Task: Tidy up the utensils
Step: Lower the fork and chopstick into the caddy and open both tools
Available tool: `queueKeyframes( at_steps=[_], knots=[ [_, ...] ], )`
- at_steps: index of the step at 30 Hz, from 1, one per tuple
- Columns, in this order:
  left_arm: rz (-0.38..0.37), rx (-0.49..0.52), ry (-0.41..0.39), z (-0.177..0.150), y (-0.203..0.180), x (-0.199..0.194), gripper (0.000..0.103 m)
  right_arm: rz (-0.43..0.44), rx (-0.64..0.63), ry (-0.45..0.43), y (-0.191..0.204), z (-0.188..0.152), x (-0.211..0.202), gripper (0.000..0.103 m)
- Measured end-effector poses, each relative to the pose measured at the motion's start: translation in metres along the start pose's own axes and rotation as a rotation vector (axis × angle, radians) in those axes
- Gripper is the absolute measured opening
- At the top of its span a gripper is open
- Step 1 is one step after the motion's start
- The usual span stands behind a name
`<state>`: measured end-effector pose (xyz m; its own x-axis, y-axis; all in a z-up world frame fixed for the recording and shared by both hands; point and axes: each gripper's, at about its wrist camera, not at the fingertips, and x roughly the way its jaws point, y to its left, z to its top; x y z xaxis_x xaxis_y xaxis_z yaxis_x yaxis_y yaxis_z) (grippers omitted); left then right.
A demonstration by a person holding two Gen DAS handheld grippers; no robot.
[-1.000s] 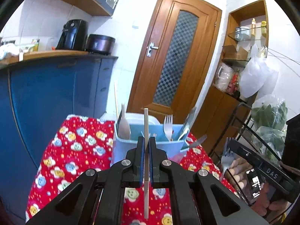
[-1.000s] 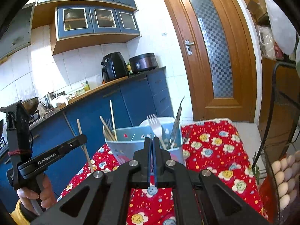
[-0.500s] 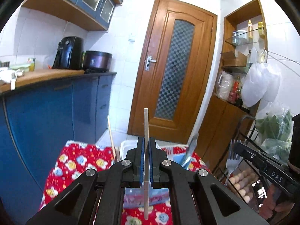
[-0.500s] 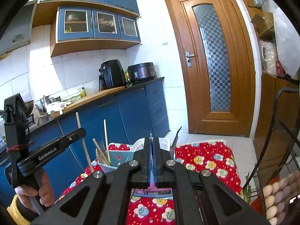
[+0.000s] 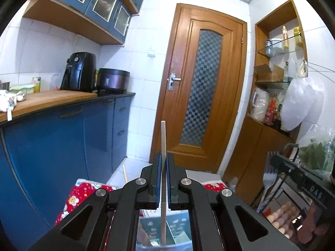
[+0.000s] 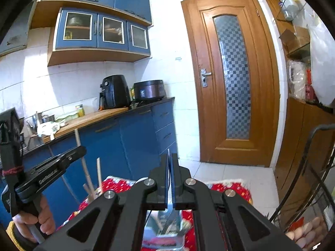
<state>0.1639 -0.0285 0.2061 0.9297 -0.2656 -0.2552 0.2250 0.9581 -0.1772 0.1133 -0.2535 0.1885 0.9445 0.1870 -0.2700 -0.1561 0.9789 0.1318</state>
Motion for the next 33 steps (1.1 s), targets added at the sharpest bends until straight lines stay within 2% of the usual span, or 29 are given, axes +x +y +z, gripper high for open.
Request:
queueKeyframes(
  at_steps=[7,13,18,25,29,33],
  knots=[
    [0.012,-0.010,0.001,0.000,0.006,0.020,0.004,-0.127,-0.069,-0.070,-0.001,0.011,0.023,0.003],
    [0.015,-0.009,0.027,-0.017,0.007,0.032,0.004,-0.167,-0.110,-0.044,0.002,-0.005,0.051,0.003],
    [0.014,-0.003,0.054,-0.030,0.006,0.040,0.004,-0.151,-0.116,0.001,0.001,-0.023,0.064,0.003],
    [0.006,-0.008,0.102,-0.046,0.010,0.048,0.004,-0.090,-0.098,0.073,0.003,-0.041,0.072,0.004],
    [0.010,0.006,0.103,-0.048,0.007,0.045,0.004,-0.042,-0.059,0.099,0.003,-0.044,0.071,0.005],
    [0.004,-0.006,0.118,-0.047,0.007,0.042,0.006,-0.009,-0.014,0.088,0.001,-0.042,0.065,0.014]
  ],
)
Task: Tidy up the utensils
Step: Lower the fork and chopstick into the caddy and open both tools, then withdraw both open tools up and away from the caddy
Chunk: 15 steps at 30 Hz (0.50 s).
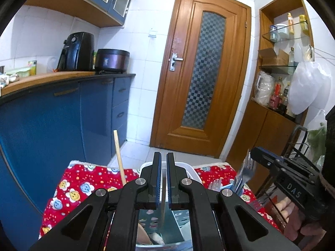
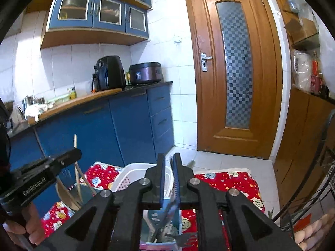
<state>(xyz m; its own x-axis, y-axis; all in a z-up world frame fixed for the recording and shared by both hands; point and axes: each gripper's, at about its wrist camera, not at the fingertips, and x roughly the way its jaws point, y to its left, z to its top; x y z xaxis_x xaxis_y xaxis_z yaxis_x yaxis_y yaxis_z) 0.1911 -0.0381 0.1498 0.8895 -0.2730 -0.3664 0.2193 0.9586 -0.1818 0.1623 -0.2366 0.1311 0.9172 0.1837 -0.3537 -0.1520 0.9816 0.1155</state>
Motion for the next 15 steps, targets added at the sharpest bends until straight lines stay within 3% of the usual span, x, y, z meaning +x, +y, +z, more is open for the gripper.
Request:
queueKeyframes(
  at_steps=[3,15],
  knots=[
    [-0.001,-0.005,0.001,0.002,0.000,-0.005,0.009,0.025,0.027,-0.020,-0.001,0.005,-0.010,0.023],
    [-0.001,-0.003,-0.037,0.008,-0.005,-0.052,0.039,0.090,0.072,-0.073,0.009,0.012,-0.063,0.031]
  ],
)
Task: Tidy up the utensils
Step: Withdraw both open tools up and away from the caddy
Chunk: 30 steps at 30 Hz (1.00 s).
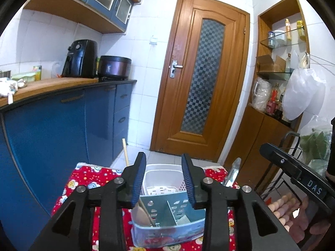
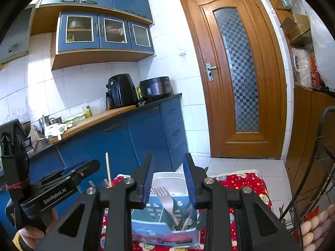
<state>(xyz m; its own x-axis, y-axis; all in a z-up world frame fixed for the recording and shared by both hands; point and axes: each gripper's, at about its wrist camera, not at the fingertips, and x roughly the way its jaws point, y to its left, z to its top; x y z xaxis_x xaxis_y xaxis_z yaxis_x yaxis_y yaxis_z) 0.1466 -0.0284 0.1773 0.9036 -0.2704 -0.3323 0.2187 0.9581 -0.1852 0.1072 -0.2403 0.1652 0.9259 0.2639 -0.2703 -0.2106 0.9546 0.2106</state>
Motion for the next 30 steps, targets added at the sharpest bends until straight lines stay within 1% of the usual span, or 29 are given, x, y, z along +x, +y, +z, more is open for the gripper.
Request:
queueKeyframes(
  at_steps=[5,12,21,24,30],
  knots=[
    [0.012,0.003,0.002,-0.004,0.000,-0.025,0.045,0.013,0.011,0.006,0.007,-0.006,-0.020,0.033],
    [0.029,0.011,0.019,-0.016,-0.003,-0.053,0.054,0.020,0.021,0.031,0.017,-0.024,-0.043,0.037],
    [0.062,0.016,0.046,-0.043,-0.003,-0.083,0.065,0.018,0.052,0.065,0.019,-0.055,-0.069,0.052],
    [0.071,0.017,0.062,-0.053,-0.002,-0.088,0.066,0.021,0.055,0.083,0.020,-0.067,-0.075,0.057],
    [0.087,0.025,0.088,-0.074,-0.002,-0.095,0.067,0.002,0.043,0.098,0.024,-0.087,-0.085,0.062]
  ],
)
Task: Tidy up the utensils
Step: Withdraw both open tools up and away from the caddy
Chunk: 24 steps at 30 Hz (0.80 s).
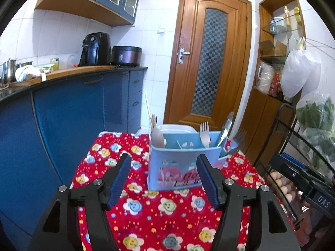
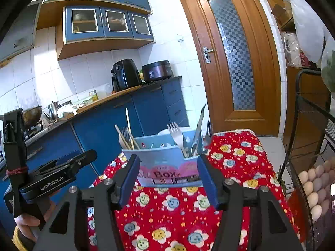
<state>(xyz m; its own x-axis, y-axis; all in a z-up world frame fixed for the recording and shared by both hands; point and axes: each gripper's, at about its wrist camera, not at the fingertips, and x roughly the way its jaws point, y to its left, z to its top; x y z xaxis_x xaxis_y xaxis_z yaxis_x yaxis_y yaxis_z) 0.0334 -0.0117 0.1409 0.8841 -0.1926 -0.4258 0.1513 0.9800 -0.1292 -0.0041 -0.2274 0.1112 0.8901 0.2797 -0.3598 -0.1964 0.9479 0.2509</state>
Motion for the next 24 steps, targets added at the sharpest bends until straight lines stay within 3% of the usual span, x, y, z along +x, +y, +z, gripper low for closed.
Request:
queueKeyframes(
  at_steps=[9,24],
  knots=[
    [0.024,-0.005,0.030,-0.033,0.003,0.000,0.067,-0.020,0.011,0.038,0.002,-0.031,0.002,0.071],
    [0.082,-0.029,0.065,-0.082,0.014,0.022,0.067,-0.107,-0.014,0.090,-0.009,-0.090,0.023,0.074]
  ],
)
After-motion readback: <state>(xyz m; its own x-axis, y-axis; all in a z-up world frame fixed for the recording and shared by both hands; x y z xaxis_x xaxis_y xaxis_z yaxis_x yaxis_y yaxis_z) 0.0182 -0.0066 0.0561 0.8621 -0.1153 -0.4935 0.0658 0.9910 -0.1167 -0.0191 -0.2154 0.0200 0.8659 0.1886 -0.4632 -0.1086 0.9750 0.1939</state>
